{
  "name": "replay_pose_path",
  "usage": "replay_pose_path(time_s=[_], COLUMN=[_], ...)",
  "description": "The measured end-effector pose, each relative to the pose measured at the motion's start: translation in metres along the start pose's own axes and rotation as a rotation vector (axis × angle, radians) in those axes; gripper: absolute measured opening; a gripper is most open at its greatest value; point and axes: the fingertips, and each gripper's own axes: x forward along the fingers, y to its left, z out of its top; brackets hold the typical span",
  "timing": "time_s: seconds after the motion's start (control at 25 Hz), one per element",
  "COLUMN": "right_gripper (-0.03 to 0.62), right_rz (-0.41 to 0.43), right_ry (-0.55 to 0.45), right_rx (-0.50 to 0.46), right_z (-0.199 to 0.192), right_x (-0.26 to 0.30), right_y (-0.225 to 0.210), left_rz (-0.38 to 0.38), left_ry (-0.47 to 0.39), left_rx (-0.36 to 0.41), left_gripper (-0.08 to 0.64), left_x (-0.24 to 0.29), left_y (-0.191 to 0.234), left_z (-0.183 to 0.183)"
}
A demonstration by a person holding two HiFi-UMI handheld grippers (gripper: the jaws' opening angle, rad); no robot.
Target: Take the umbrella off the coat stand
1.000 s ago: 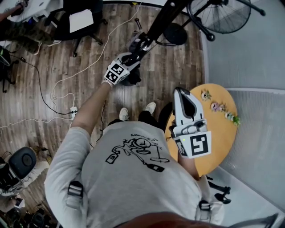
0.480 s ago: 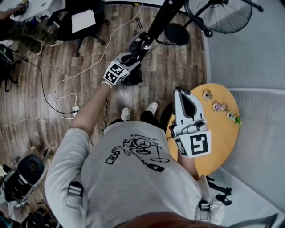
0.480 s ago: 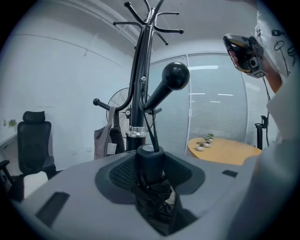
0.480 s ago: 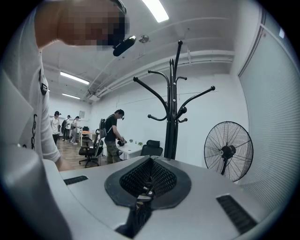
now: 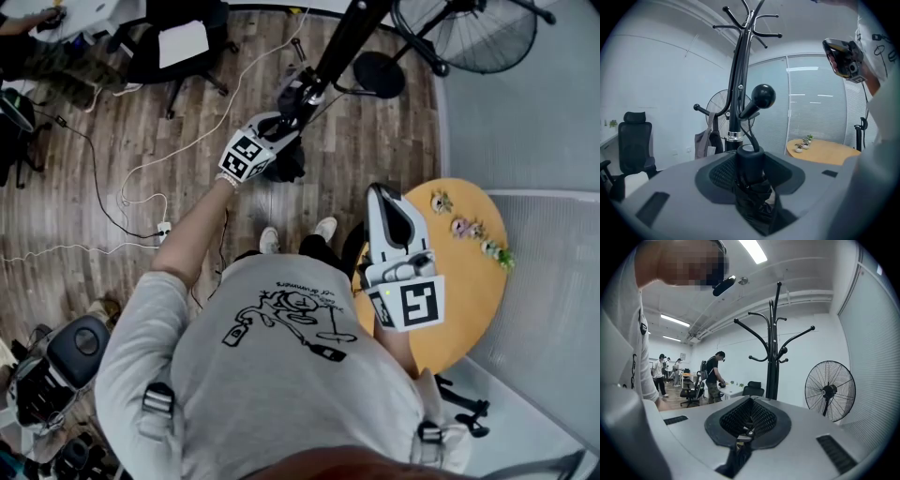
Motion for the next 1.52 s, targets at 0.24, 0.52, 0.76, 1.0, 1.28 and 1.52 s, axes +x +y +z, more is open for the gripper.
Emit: replay_pose_path(time_s=[0.24, 0.52, 0.76, 1.0, 1.28, 1.52], right_gripper=[0.015, 0.015, 0.015, 0.015, 0.015, 0.015], right_rz=[0.004, 0.013, 0.017, 0.019, 0.019, 0.02], right_ry=[-0.008, -0.021, -0.018, -0.01, 0.0, -0.002], right_rx=[0.012, 0.015, 0.014, 0.015, 0.014, 0.014], right_z=[-0.001, -0.003, -0.001, -0.004, -0.007, -0.011], right_x=[-0.002, -0.008, -0.001, 0.001, -0.004, -0.009], right_y=[-0.002, 0.003, 0.007, 0.006, 0.007, 0.007], left_rz=[0.003, 0.008, 0.011, 0.014, 0.015, 0.024], left_ry=[-0.007, -0.028, -0.031, -0.03, -0.036, -0.038], left_rx=[-0.001, -0.009, -0.013, -0.015, -0.01, -0.011], left_gripper=[0.181, 0.181, 0.181, 0.181, 0.181, 0.181], left_x=[-0.003, -0.01, -0.019, -0.024, -0.035, -0.043], left_y=[-0.004, -0.011, -0.007, -0.008, -0.015, -0.021], left_z=[0.008, 0.017, 0.02, 0.02, 0.024, 0.024])
